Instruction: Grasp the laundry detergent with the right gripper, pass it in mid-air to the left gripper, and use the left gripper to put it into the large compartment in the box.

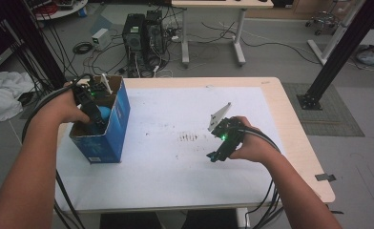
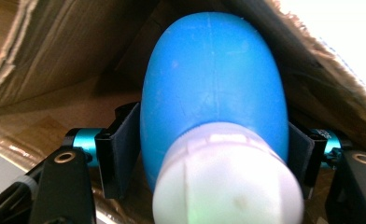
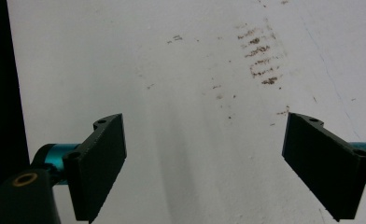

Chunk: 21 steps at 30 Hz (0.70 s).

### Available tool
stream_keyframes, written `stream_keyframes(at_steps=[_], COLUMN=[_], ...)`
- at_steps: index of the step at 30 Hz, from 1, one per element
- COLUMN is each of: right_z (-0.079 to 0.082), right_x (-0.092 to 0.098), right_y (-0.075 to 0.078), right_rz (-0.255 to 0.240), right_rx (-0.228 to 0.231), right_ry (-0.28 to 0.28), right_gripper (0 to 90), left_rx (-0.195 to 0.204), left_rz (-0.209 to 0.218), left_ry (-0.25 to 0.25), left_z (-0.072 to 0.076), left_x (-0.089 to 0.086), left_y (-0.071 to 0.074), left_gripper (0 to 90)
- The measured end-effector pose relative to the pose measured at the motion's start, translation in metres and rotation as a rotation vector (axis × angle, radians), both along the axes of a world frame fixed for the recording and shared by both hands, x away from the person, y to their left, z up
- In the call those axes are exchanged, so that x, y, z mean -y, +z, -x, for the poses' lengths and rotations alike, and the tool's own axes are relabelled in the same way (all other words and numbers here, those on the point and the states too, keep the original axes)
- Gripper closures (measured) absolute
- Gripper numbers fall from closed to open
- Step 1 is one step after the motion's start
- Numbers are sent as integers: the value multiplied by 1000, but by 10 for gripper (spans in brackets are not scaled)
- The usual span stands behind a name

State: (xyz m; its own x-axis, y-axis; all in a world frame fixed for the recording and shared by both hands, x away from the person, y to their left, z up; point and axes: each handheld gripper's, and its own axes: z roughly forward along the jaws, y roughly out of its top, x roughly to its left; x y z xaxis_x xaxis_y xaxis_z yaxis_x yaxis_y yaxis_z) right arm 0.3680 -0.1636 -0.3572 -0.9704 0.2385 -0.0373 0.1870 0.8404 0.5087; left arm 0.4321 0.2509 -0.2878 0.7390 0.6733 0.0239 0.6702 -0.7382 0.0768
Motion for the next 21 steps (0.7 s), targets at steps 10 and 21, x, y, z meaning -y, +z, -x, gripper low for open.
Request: stream_keyframes(at_steps=[10, 21], right_z=[-1, -3], right_x=[4, 10], right_y=[2, 8], right_rz=[-16, -52], right_rx=[-6, 8], right_ry=[-11, -30], right_gripper=[128, 128], left_rx=[33, 69], left_rz=[1, 6], left_ry=[-6, -18], left_z=[5, 14], left_x=[-2, -3], left_y=[21, 47], left_gripper=[296, 273])
